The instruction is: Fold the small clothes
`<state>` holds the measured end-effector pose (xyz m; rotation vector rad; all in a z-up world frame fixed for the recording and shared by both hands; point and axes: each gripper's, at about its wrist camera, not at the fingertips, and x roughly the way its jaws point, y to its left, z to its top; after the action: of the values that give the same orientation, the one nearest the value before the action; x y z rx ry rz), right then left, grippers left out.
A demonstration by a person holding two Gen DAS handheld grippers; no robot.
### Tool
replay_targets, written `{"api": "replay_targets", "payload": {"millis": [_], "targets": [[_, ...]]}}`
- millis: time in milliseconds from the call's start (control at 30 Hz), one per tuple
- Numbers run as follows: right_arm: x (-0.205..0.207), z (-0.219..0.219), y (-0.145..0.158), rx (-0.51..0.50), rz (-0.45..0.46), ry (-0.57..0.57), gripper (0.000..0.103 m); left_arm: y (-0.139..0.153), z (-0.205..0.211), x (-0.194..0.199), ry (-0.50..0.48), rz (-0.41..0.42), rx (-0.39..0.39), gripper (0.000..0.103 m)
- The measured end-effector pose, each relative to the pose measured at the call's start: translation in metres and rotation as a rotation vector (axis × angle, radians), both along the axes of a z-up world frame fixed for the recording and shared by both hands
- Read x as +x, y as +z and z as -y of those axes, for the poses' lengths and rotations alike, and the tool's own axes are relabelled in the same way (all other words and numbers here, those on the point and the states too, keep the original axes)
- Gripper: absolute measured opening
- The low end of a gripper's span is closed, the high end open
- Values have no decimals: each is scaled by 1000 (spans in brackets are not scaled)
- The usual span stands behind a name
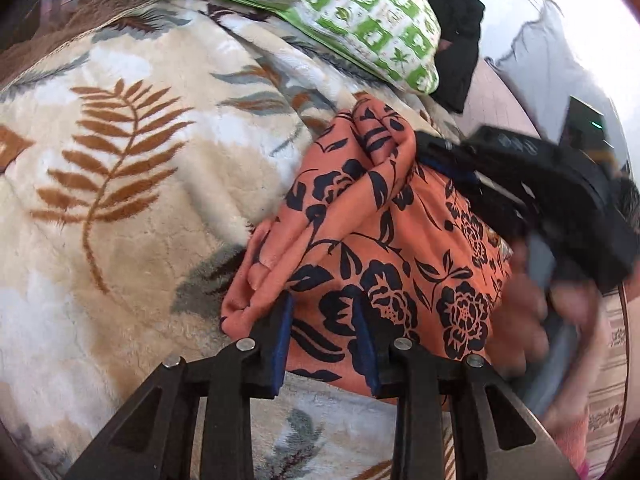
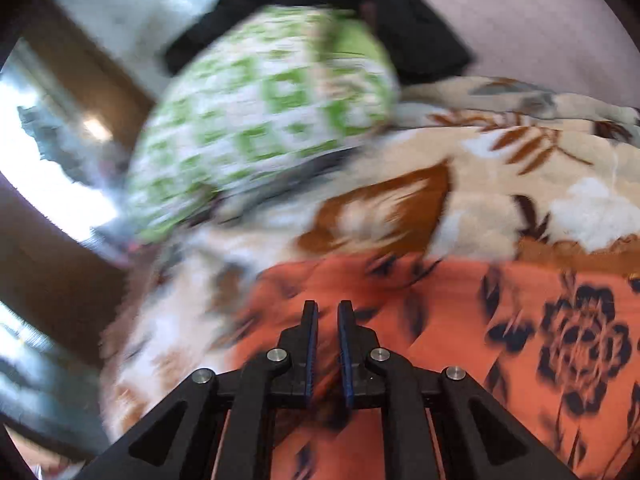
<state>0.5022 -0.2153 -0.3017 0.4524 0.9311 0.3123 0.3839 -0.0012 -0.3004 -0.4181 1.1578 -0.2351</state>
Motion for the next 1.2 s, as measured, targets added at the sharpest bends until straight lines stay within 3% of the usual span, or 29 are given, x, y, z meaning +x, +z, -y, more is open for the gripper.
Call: {"api": "replay_targets", "payload": {"millis": [100,233,367,433,567,667,700,767,800,833,933,967,1067,1200], "targets": [[-6,-28,-10,-12,-45,99,12,1,1,-4,8,1,17,33],[35,-51,-49,17,-128,85,13,-1,-3,-7,6,-4,21,33],[65,-41,-52,92,-84,-3,12,-5,-3,3,17,-24,0,33],[60,-33,-44,67,-41,-66,12,-4,-4,4,27,-28,-6,33],[19,-4,-17,52,7,-44,11,7,-4,7,32,20,6,33],[-41,21,5,-42,34,-46,11,25,3,2,24,114,96,33],[-60,29,10,-74,40,-56,11,30,7,0,15,144,133,35],[-104,51,14,-153,40,-97,11,32,14,-1,-3,167,183,48],[-127,66,15,-174,36,-125,11,28,16,0,-11,150,199,66],[-150,84,13,-184,28,-150,11,23,18,2,-15,125,217,75],[-199,127,-8,-289,-77,-246,11,-7,20,13,-20,-14,299,75],[-211,141,-22,-289,-136,-269,12,-10,18,15,-16,-13,290,76],[-241,167,-27,-140,-140,-306,12,2,11,16,7,-3,272,76],[-265,171,2,-100,-5,-355,11,17,-9,5,95,31,250,76]]}}
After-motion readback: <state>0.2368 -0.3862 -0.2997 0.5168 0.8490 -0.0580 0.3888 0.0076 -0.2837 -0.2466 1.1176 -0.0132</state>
